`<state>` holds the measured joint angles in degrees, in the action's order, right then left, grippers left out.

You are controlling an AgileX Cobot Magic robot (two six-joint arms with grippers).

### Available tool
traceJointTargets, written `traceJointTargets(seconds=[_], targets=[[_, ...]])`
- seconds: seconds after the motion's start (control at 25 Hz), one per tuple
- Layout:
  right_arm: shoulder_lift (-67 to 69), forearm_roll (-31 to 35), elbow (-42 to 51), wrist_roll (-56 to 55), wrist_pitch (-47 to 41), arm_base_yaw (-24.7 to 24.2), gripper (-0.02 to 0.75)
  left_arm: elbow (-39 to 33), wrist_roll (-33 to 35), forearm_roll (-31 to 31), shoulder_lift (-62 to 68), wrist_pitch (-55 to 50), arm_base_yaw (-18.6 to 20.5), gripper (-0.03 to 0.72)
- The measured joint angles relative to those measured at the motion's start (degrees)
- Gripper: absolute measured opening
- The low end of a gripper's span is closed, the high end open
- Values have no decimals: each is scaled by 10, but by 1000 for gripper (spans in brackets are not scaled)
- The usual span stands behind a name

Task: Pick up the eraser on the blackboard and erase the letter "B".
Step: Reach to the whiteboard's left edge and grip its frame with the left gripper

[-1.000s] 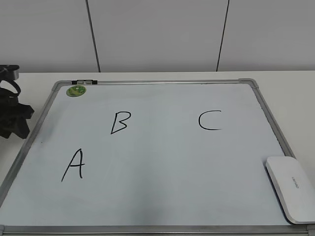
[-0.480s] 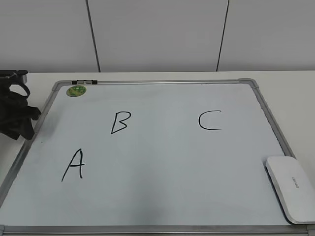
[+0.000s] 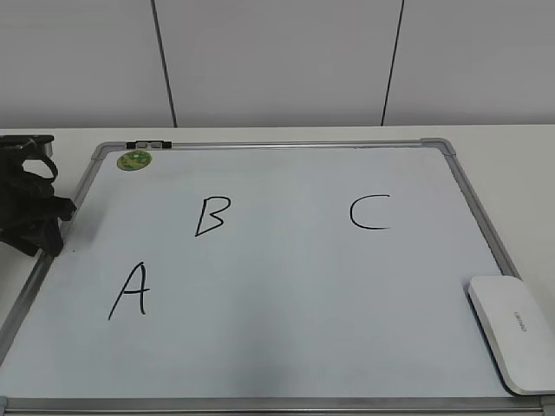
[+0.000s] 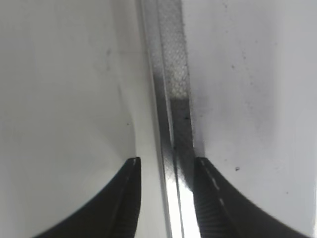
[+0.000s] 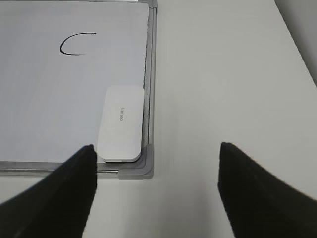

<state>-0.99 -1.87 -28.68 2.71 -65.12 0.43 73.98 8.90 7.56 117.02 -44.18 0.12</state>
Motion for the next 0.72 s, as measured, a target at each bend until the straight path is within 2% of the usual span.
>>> traceJointTargets(seconds=[0.48, 0.72], targets=[[0, 0, 0, 0, 0, 0, 586, 0, 0, 6, 0, -1, 3, 216], [0, 0, 0, 0, 0, 0, 587, 0, 0, 28, 0, -9, 22, 111]])
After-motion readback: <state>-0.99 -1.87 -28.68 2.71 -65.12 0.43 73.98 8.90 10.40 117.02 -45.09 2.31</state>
